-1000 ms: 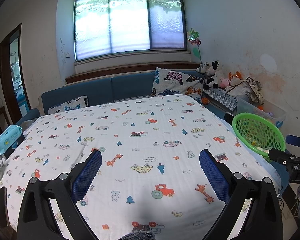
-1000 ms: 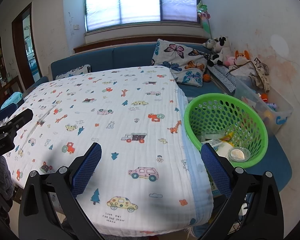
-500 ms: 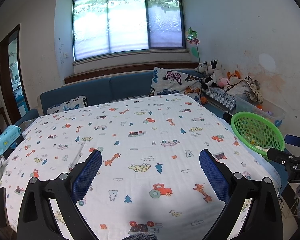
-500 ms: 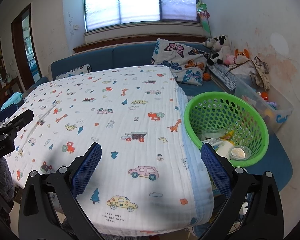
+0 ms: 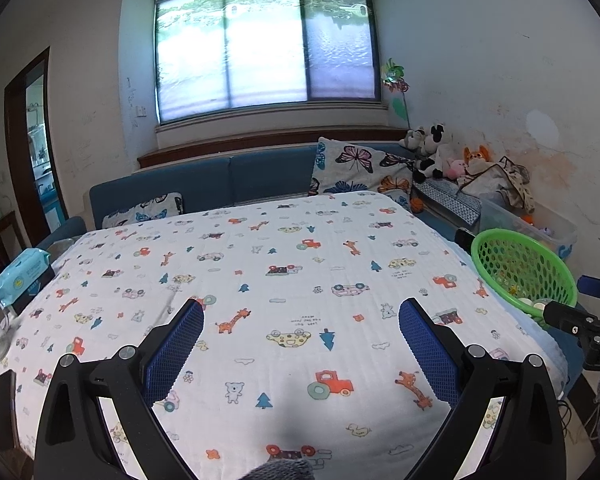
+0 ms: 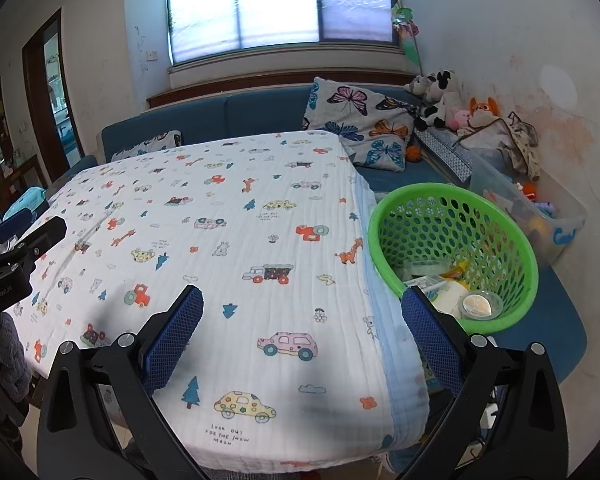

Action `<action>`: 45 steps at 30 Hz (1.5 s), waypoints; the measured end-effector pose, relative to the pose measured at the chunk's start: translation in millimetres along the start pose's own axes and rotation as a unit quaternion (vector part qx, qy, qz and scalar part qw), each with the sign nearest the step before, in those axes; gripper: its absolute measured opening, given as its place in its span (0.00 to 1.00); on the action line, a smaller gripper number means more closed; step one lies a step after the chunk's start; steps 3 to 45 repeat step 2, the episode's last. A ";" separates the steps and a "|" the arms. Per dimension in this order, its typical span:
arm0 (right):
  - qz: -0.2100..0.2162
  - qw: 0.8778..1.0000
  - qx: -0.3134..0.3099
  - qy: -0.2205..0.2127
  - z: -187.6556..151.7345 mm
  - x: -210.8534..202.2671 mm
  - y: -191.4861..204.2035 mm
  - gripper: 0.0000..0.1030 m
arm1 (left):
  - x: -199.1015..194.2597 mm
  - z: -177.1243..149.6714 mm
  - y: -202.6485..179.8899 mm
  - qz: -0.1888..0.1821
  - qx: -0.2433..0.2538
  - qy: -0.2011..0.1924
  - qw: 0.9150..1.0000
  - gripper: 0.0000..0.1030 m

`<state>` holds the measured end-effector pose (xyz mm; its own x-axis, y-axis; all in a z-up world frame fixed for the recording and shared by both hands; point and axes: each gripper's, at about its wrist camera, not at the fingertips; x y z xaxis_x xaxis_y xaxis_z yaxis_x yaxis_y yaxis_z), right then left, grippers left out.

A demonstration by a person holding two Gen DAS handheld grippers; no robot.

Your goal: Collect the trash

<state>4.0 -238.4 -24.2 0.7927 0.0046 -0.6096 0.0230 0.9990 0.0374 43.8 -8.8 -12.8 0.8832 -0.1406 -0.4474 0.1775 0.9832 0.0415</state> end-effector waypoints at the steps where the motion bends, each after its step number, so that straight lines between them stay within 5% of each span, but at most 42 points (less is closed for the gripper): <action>1: 0.000 1.000 0.000 0.000 -0.4 0.0 0.5 0.96 | 0.4 0.3 0.4 0.001 -0.001 0.001 1.000 0.92; 45: 0.001 1.000 0.000 0.000 -0.4 0.0 0.3 0.96 | 0.8 0.3 0.9 0.001 -0.002 0.000 1.000 0.92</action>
Point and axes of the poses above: each gripper's, at about its wrist camera, not at the fingertips, and x roughly the way its jaws point, y to its left, z to its top
